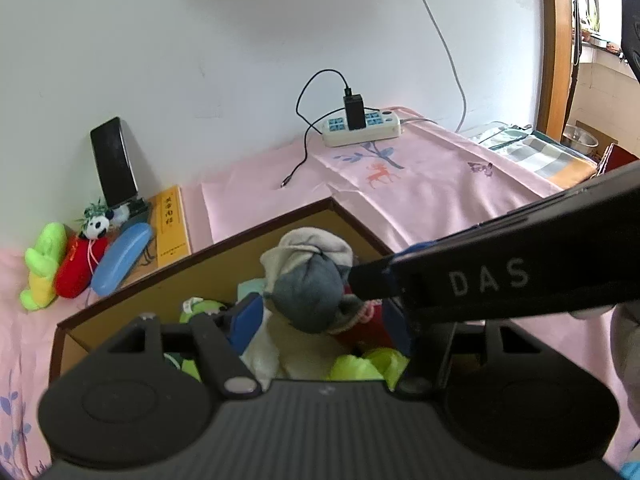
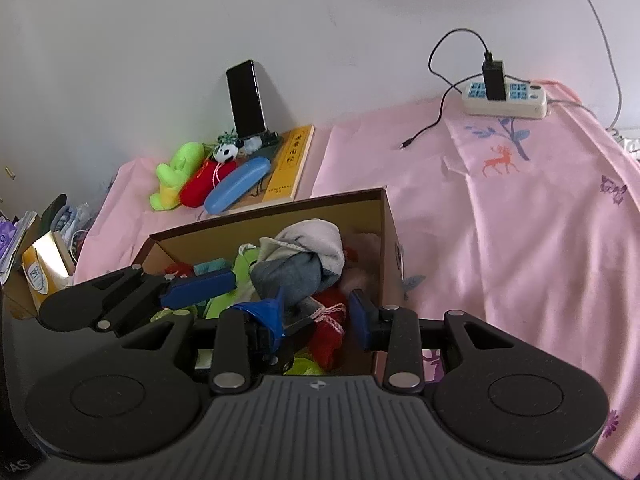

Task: Organize soft objects
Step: 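Carry the sock ball into the cardboard box and open the right gripper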

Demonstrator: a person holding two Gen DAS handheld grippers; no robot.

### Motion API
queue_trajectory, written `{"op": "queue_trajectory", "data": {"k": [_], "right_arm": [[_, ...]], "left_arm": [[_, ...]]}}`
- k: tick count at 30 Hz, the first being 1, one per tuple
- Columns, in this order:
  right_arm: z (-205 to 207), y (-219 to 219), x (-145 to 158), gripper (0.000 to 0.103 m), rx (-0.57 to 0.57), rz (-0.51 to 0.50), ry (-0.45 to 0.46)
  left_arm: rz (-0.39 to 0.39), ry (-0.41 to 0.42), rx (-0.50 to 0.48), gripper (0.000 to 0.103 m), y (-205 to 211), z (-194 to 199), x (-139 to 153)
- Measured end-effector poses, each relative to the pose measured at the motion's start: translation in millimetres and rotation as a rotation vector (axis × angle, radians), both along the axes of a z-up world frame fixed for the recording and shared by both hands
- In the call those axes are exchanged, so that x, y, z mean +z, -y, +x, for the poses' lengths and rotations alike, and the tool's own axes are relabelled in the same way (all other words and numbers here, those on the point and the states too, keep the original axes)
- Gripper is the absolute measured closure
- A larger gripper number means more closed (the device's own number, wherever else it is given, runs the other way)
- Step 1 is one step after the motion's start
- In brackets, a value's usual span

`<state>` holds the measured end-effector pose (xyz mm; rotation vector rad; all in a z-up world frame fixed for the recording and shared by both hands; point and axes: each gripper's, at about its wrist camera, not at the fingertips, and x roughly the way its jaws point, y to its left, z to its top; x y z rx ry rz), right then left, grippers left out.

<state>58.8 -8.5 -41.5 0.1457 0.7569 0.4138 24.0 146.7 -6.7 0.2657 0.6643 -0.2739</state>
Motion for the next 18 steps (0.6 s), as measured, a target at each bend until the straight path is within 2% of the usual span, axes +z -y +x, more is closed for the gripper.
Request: {"op": "queue_trajectory", "data": {"k": [10,18], "right_arm": [[-24,5,9,0.084,-0.035,-0.005,0.05],[-44,1,8,0.084,-0.032,-0.064,0.077]], "left_arm": [[0.011,-0.002,0.043,0.038,3,-28,12],[0.021,-0.033,0.106,0.038,3,-41,12]]}}
